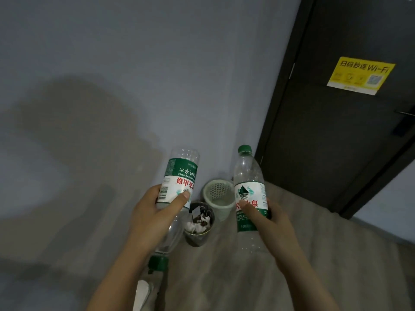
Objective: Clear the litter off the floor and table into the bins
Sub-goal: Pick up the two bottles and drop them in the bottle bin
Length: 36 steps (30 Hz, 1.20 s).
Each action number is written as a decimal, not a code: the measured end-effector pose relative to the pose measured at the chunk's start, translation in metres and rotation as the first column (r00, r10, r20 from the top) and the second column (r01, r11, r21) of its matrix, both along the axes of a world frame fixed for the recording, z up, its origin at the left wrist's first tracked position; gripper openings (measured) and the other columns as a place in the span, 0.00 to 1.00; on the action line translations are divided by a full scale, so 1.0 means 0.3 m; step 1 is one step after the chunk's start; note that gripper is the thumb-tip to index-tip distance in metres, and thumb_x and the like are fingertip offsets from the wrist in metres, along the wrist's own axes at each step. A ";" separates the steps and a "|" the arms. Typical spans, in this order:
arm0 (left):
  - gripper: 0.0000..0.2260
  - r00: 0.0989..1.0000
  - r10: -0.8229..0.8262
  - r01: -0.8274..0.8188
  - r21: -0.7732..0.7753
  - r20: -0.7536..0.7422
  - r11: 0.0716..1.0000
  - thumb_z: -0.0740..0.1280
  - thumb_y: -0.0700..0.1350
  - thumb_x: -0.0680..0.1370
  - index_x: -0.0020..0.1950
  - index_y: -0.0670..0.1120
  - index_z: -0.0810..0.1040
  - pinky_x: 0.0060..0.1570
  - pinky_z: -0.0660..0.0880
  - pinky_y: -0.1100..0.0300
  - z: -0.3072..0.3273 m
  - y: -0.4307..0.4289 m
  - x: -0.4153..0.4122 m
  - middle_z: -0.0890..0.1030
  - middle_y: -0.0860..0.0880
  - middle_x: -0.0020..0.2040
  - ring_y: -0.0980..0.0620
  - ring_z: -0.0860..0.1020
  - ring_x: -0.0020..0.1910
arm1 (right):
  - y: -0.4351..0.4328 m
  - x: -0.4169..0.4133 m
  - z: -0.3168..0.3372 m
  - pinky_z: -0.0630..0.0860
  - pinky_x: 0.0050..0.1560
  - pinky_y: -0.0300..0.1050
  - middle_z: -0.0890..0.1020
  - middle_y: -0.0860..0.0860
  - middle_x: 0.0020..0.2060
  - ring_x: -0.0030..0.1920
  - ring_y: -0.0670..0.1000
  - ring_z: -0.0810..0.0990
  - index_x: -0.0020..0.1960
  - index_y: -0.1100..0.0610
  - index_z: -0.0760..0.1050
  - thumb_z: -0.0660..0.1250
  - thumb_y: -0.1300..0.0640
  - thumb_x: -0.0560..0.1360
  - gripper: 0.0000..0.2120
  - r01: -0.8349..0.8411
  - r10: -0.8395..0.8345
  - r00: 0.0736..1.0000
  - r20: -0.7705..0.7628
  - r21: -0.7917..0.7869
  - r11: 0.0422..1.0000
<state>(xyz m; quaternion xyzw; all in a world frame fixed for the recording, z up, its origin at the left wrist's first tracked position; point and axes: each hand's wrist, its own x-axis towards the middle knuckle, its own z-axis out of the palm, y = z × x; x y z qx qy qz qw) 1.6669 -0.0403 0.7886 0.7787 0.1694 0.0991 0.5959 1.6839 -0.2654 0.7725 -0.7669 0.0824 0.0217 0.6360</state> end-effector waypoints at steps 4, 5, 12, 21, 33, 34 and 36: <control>0.16 0.995 -0.022 0.013 -0.084 -0.100 0.996 0.72 0.58 0.70 0.53 0.54 0.77 0.44 0.81 0.53 -0.082 0.077 0.239 0.83 0.53 0.47 0.52 0.83 0.44 | 0.066 0.209 -0.045 0.81 0.50 0.58 0.84 0.53 0.45 0.45 0.53 0.84 0.53 0.53 0.77 0.72 0.44 0.70 0.17 -0.012 0.008 0.997 -0.079 -0.041 0.999; 0.16 0.989 -0.033 0.020 -0.091 -0.147 0.996 0.72 0.59 0.70 0.53 0.55 0.76 0.47 0.81 0.50 -0.105 0.096 0.293 0.82 0.52 0.47 0.51 0.83 0.45 | 0.080 0.251 -0.058 0.82 0.49 0.58 0.84 0.53 0.44 0.44 0.53 0.85 0.52 0.52 0.77 0.72 0.44 0.70 0.16 -0.012 0.007 0.995 -0.096 -0.048 0.999; 0.21 0.925 -0.112 0.087 -0.087 -0.363 0.992 0.72 0.61 0.69 0.56 0.55 0.71 0.49 0.81 0.49 -0.303 0.169 0.605 0.79 0.55 0.48 0.51 0.82 0.46 | 0.131 0.509 -0.206 0.82 0.46 0.55 0.83 0.53 0.43 0.41 0.52 0.84 0.48 0.49 0.73 0.72 0.47 0.72 0.11 0.007 -0.028 0.975 -0.222 -0.096 0.995; 0.23 0.791 -0.059 0.047 -0.036 -0.609 0.998 0.74 0.59 0.68 0.56 0.51 0.71 0.40 0.80 0.57 -0.552 0.149 0.901 0.79 0.51 0.46 0.51 0.81 0.42 | 0.057 0.838 -0.455 0.82 0.42 0.48 0.82 0.52 0.42 0.41 0.51 0.83 0.48 0.50 0.71 0.72 0.46 0.71 0.14 -0.064 -0.003 0.925 -0.379 -0.165 0.984; 0.19 0.606 0.020 0.187 0.168 -0.795 0.968 0.73 0.59 0.70 0.50 0.48 0.71 0.39 0.77 0.60 -0.838 0.035 1.239 0.76 0.52 0.39 0.53 0.78 0.37 | -0.131 1.246 -0.763 0.74 0.34 0.36 0.78 0.46 0.42 0.40 0.45 0.79 0.54 0.52 0.69 0.73 0.43 0.70 0.20 -0.275 0.084 0.803 -0.590 -0.241 0.931; 0.21 0.589 0.023 0.189 0.165 -0.808 0.968 0.73 0.59 0.70 0.51 0.47 0.71 0.40 0.79 0.58 -0.863 0.033 1.252 0.77 0.51 0.40 0.52 0.78 0.38 | -0.140 1.264 -0.787 0.75 0.35 0.37 0.78 0.46 0.42 0.40 0.45 0.79 0.54 0.52 0.68 0.73 0.43 0.70 0.21 -0.283 0.082 0.789 -0.609 -0.240 0.929; 0.22 0.568 0.023 0.200 0.165 -0.822 0.966 0.73 0.60 0.70 0.52 0.47 0.71 0.41 0.79 0.57 -0.912 0.029 1.282 0.78 0.49 0.42 0.50 0.79 0.39 | -0.154 1.298 -0.834 0.77 0.38 0.40 0.78 0.48 0.43 0.41 0.47 0.80 0.54 0.52 0.68 0.73 0.43 0.70 0.21 -0.296 0.079 0.762 -0.642 -0.237 0.925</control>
